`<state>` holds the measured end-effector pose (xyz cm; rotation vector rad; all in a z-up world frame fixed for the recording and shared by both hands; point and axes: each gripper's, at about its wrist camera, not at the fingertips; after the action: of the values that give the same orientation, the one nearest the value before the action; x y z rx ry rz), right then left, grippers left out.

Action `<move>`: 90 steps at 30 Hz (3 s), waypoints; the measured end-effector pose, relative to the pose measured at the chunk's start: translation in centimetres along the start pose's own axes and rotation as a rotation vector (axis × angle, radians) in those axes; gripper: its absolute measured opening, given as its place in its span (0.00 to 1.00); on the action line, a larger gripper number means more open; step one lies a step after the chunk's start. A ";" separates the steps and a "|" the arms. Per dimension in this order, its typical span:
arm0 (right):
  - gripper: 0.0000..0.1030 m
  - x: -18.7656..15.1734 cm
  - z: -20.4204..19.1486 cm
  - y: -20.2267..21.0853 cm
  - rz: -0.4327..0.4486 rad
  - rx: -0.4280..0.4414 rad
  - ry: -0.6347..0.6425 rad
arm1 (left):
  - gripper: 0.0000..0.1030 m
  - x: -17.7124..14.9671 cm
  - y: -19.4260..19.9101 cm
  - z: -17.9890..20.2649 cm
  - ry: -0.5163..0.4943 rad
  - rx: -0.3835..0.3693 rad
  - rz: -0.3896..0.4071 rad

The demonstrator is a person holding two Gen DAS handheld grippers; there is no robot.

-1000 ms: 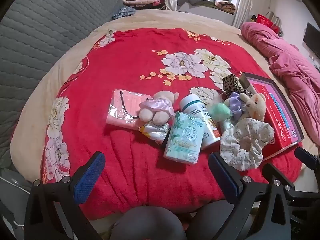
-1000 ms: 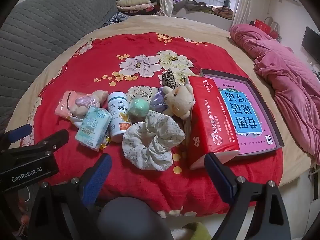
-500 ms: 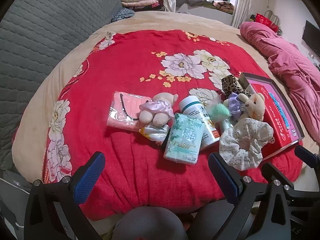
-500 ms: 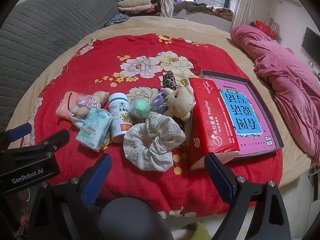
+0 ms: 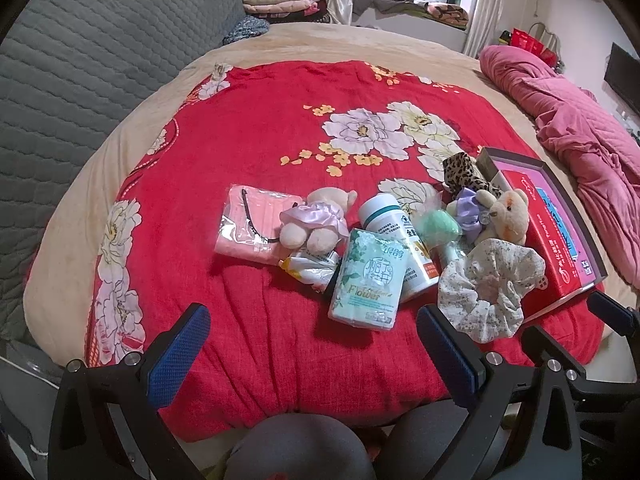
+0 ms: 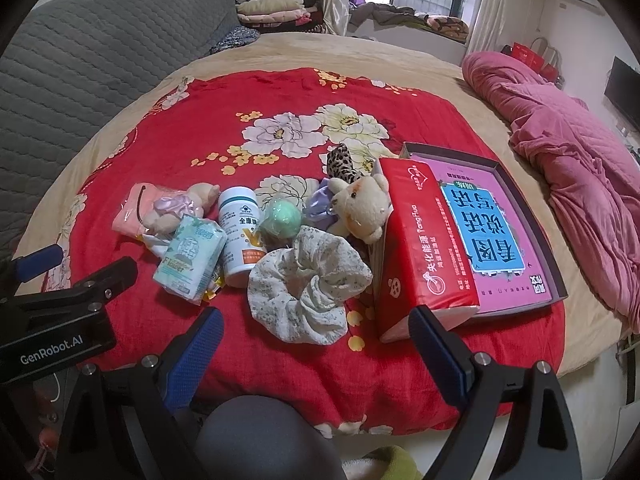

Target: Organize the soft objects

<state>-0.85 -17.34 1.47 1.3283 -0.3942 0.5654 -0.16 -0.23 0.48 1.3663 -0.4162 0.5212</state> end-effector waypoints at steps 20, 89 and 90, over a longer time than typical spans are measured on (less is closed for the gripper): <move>0.91 -0.3 0.3 -0.5 -0.015 0.010 -0.010 | 1.00 -0.1 -0.2 -1.0 0.030 -0.010 -0.014; 0.21 3.4 1.4 -8.6 -0.109 0.079 0.080 | 0.55 1.6 -10.9 3.1 -0.125 -0.072 -0.177; 0.21 3.4 1.5 -8.5 -0.107 0.084 0.075 | 0.51 1.5 -11.0 3.2 -0.126 -0.067 -0.181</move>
<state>7.04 -19.45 -3.04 1.3953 -0.2383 0.5452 7.47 -4.53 -6.99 1.3607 -0.4044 0.2710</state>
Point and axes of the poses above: each gripper's, at about its wrist camera, not at the fingertips, and y roughly against the way its jaws point, z to its right, x to its top, and after that the axes turned 9 degrees about -x, right-handed
